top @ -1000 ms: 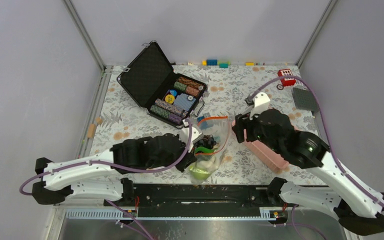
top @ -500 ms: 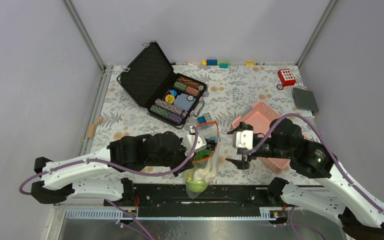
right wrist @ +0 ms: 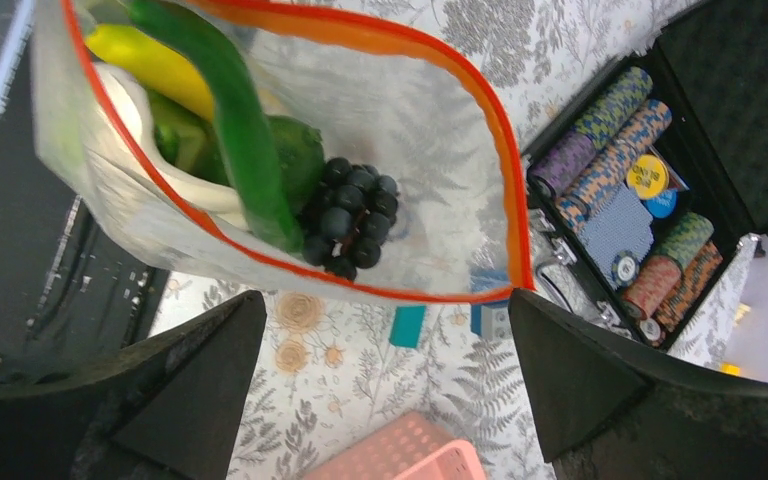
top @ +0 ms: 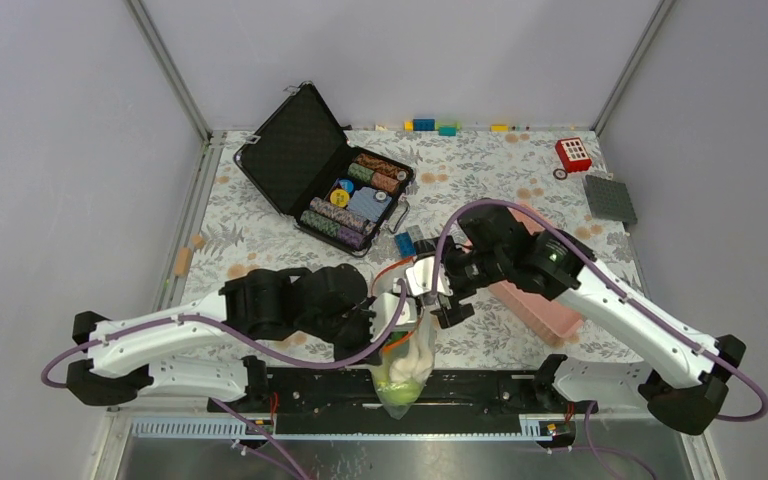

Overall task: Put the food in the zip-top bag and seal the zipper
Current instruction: Adjust the zipper food storage bag at the center of the board.

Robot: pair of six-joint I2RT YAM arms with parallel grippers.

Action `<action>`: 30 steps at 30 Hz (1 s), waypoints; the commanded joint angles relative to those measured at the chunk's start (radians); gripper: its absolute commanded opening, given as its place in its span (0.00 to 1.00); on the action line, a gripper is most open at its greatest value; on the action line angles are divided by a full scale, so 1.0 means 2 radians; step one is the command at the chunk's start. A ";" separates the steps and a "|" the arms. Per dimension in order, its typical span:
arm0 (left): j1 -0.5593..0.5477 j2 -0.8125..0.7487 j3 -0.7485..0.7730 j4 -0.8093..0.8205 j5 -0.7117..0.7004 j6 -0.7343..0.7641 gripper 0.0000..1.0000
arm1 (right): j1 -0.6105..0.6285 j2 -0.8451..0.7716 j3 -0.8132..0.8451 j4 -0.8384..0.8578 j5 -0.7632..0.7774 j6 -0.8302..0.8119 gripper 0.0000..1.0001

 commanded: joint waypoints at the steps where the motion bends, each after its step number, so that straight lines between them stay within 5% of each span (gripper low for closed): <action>1: -0.002 0.008 0.032 0.010 0.044 0.030 0.00 | -0.001 0.041 0.044 0.004 0.023 -0.039 1.00; 7: -0.002 0.006 0.032 0.010 0.046 0.037 0.00 | -0.005 0.106 0.077 -0.006 0.019 -0.057 0.98; 17: -0.002 -0.015 -0.001 0.036 0.027 0.024 0.00 | -0.051 0.131 0.057 -0.010 -0.106 -0.058 0.89; 22: -0.002 -0.021 -0.002 0.036 0.017 0.024 0.00 | -0.052 0.133 0.056 -0.032 -0.121 -0.073 0.71; 30: -0.002 -0.021 -0.002 0.035 0.007 0.022 0.00 | -0.052 0.168 0.080 -0.062 -0.140 -0.074 0.62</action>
